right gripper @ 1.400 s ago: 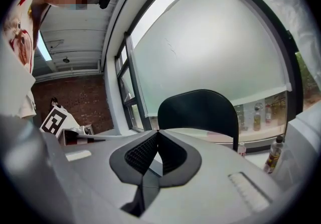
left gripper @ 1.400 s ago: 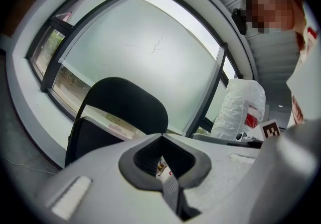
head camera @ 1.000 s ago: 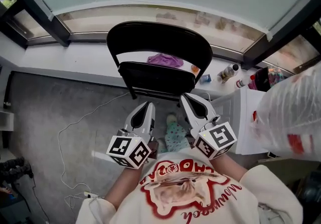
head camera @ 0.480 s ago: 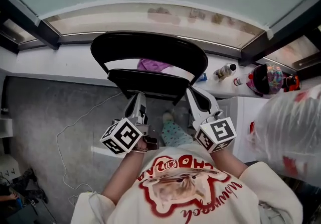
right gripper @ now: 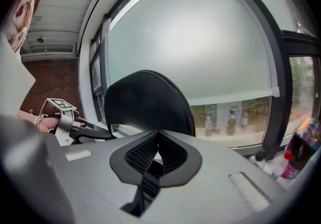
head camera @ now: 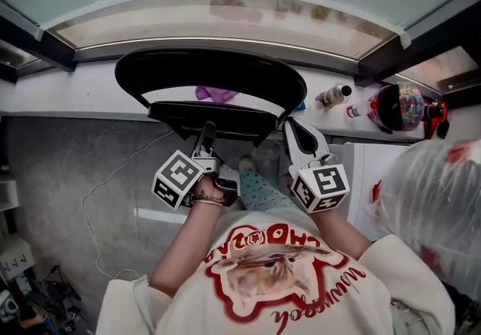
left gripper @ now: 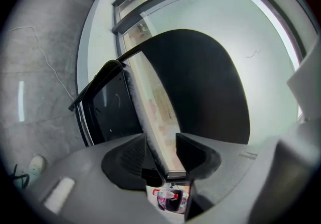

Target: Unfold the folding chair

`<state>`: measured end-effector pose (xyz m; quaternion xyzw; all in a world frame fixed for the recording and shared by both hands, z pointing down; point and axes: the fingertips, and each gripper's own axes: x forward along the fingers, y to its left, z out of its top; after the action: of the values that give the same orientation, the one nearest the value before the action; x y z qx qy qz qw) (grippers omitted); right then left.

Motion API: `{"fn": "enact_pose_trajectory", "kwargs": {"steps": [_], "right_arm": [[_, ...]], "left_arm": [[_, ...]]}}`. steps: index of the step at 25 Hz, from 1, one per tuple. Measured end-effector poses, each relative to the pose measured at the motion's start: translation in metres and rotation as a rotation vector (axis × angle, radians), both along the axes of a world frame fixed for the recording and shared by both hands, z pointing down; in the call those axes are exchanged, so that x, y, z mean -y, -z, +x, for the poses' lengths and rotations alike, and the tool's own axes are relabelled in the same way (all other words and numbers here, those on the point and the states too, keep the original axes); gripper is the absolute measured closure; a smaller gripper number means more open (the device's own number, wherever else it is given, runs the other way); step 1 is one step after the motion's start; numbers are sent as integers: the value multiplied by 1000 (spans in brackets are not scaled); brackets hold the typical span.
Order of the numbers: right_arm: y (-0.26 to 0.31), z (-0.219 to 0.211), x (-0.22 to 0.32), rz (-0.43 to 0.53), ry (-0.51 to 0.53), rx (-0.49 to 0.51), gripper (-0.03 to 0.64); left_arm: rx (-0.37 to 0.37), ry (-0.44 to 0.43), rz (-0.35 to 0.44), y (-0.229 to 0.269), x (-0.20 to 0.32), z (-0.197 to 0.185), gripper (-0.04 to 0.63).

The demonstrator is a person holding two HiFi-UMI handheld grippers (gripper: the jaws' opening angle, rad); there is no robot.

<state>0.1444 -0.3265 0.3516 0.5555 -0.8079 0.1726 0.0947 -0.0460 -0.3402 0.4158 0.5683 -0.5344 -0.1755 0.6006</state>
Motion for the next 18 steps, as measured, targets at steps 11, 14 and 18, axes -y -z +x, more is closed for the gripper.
{"fn": "enact_pose_trajectory", "kwargs": {"steps": [11,14,18], "right_arm": [[-48,27,7,-109,-94,21,518],[-57,32,15,-123,-113,9,499],[-68,37,24,-127,-136,7,471]], "left_arm": [[-31,91,-118,-53,20,4,298],[-48,121,-149,-63,27,5,287],[-91,167,-188,-77,34,7,276]]}}
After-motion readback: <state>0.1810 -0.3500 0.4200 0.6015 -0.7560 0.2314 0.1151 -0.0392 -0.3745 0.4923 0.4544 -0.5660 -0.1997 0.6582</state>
